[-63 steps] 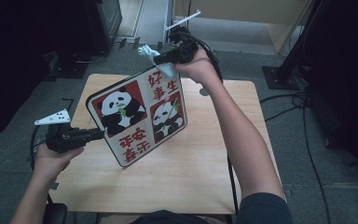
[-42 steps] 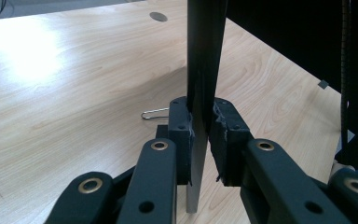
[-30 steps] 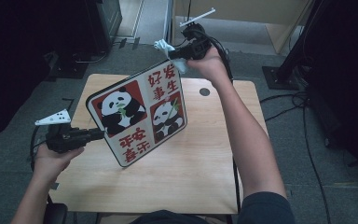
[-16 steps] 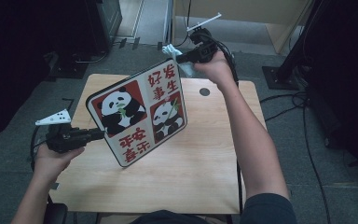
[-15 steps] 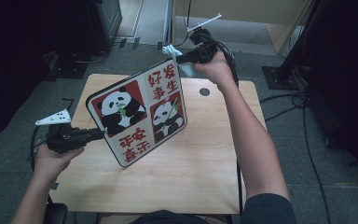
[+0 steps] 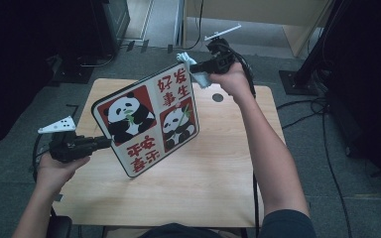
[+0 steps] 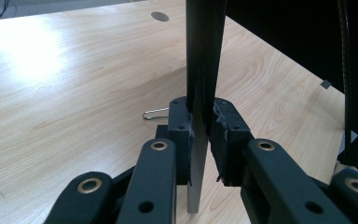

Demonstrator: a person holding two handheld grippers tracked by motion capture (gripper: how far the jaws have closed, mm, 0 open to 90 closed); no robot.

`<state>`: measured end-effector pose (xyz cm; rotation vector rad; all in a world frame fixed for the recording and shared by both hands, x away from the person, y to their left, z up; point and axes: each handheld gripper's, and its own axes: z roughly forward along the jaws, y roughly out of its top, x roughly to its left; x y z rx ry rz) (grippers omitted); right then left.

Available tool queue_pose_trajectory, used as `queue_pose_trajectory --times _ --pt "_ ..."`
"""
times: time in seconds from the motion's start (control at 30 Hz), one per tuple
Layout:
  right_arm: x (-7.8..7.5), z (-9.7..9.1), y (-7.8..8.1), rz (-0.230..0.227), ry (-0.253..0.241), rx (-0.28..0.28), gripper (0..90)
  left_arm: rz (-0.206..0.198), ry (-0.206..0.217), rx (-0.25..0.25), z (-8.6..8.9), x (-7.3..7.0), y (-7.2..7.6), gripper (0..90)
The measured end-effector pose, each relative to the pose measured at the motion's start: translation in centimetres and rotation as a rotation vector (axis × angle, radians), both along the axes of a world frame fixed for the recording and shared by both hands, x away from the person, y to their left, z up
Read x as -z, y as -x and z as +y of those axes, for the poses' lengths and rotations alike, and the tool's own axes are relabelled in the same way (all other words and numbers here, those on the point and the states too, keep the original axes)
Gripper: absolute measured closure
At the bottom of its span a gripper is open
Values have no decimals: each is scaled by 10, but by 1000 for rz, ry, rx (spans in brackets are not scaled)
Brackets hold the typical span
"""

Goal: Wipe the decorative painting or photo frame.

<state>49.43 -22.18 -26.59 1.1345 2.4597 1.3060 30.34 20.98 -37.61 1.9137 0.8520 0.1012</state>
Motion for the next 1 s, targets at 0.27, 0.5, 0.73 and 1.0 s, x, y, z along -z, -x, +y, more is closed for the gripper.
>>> queue_pose_trajectory --times 0.27,0.5,0.73,1.0 --pt "11 -8 1 20 -37 -12 799 1 3 -1 0 0 0 790" --pt "23 -15 -2 20 -64 -29 800 1 1 2 1 0 0 790" --pt "35 -22 -1 17 -97 -46 802 3 3 0 1 1 -1 791" --pt "50 -24 2 -33 -130 -48 802 3 2 2 1 1 0 790"
